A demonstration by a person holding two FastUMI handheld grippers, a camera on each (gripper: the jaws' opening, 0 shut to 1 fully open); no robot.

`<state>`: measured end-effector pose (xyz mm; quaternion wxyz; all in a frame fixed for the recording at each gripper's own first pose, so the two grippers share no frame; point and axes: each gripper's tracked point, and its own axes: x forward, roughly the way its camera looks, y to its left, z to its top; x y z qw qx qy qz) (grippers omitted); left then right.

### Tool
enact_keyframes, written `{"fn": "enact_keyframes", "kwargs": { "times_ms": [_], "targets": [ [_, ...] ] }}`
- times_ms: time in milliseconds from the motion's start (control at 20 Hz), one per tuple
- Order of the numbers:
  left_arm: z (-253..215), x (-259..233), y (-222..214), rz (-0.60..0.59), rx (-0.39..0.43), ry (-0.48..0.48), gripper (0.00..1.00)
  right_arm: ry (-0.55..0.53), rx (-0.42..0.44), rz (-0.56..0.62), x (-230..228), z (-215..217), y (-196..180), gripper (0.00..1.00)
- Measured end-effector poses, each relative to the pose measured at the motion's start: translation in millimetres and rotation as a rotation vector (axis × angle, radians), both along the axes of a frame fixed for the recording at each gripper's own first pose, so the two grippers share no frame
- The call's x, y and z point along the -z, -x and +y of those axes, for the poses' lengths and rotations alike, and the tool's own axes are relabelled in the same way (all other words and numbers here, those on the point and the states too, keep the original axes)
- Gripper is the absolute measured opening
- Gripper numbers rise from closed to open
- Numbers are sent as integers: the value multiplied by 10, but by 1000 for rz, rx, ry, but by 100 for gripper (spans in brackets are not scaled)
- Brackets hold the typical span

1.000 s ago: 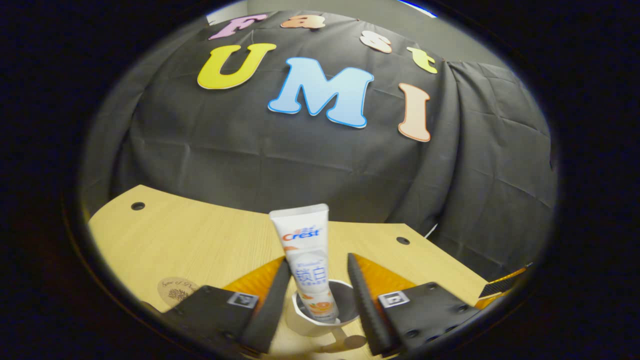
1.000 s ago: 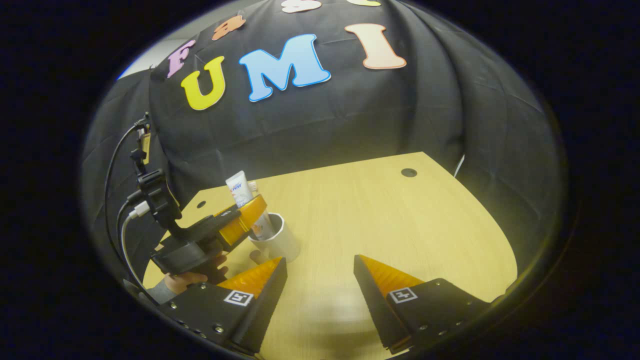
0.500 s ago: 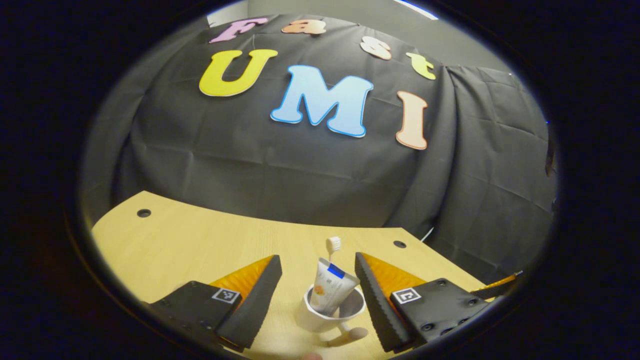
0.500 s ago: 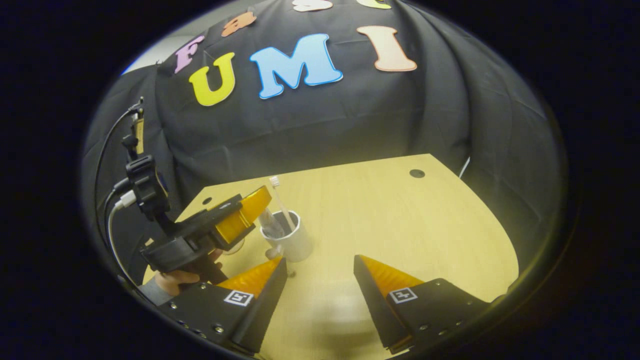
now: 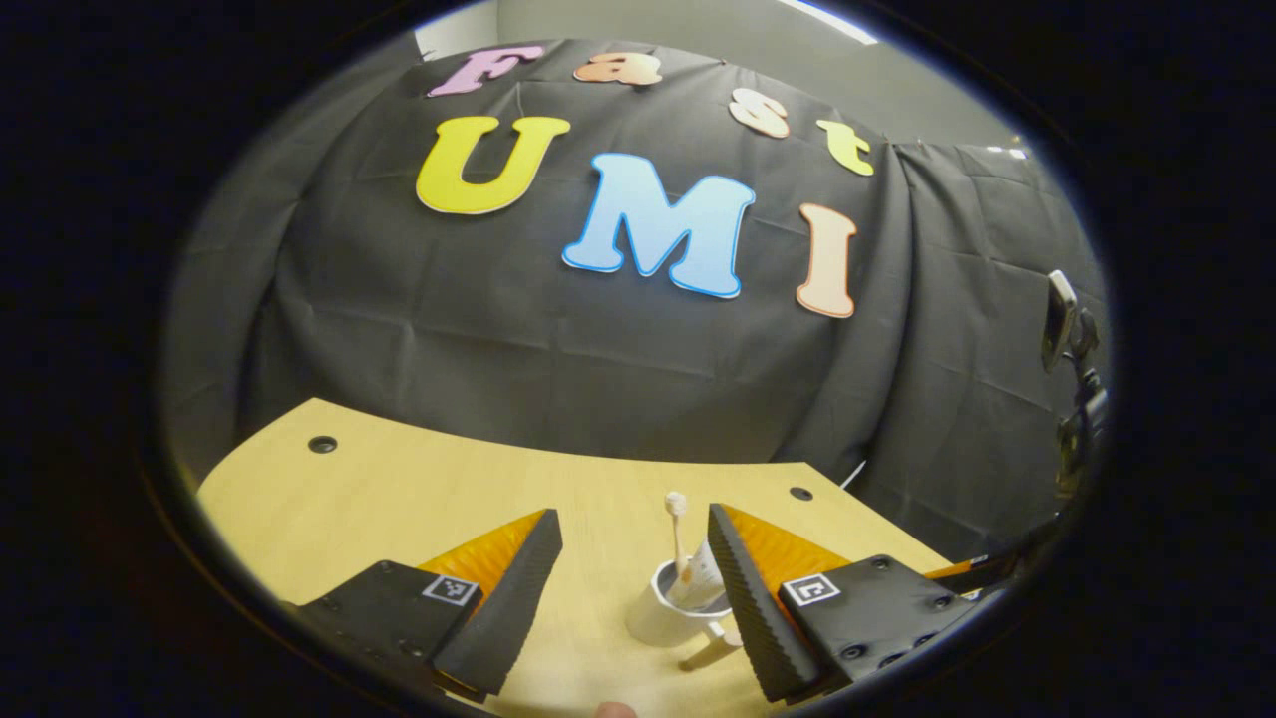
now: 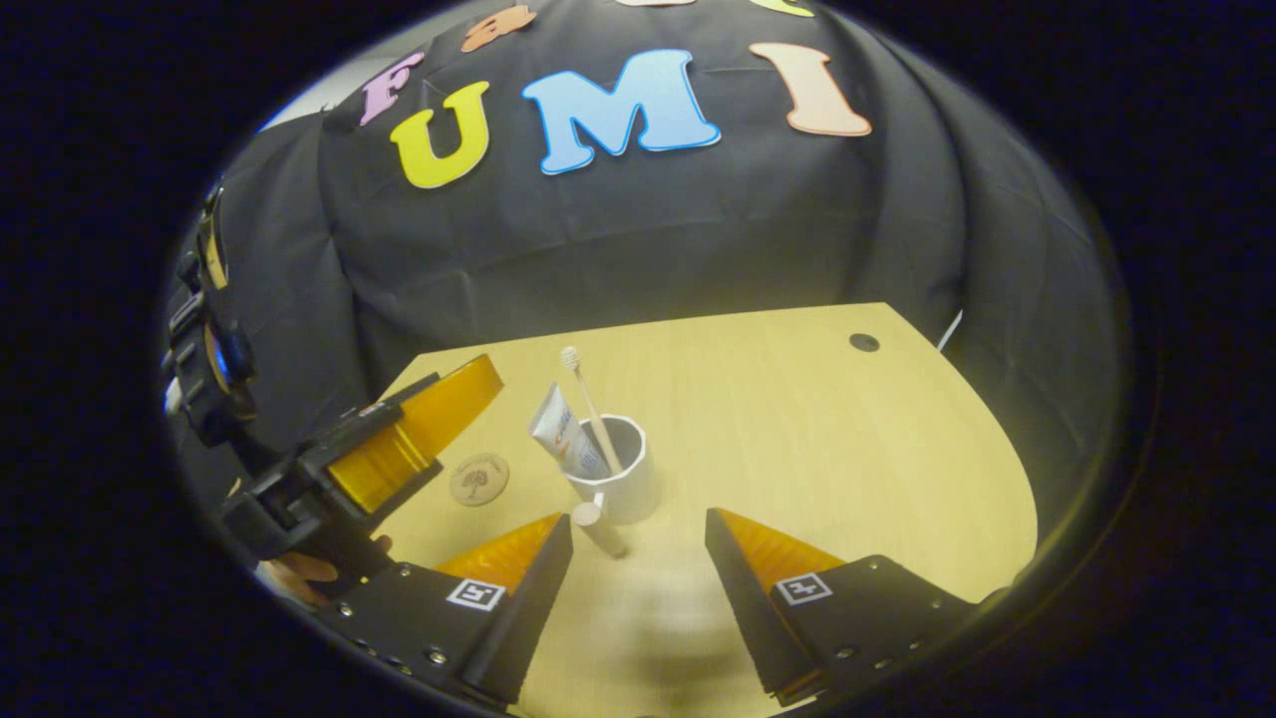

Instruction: Put the toothbrush and toothpaste on the desktop into the cup, then pick up the cup and place it on the coaster on the desktop.

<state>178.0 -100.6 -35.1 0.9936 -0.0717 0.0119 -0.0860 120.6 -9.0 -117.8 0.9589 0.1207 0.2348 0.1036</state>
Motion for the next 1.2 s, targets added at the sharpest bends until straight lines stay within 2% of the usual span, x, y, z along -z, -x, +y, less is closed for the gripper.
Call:
{"fn": "enact_keyframes", "kwargs": {
  "times_ms": [50, 100, 300, 850, 1150, 1200],
  "targets": [
    [68, 4, 38, 4, -10, -2, 90, 14, -6, 10, 18, 40, -31, 83],
    [136, -2, 79, 13, -20, -3, 95, 26, -17, 22, 41, 85, -53, 83],
    [374, 26, 222, 33, -64, -32, 96, 61, -54, 99, 175, 261, -148, 83],
    [700, -33, 600, 35, -100, -43, 96, 120, -90, 290, 455, 508, -417, 83],
    [833, 36, 714, 64, -105, -33, 96, 190, -95, 402, 604, 542, -554, 83],
    [857, 60, 731, 71, -106, -36, 93, 208, -96, 419, 631, 533, -577, 83]
  ]
}}
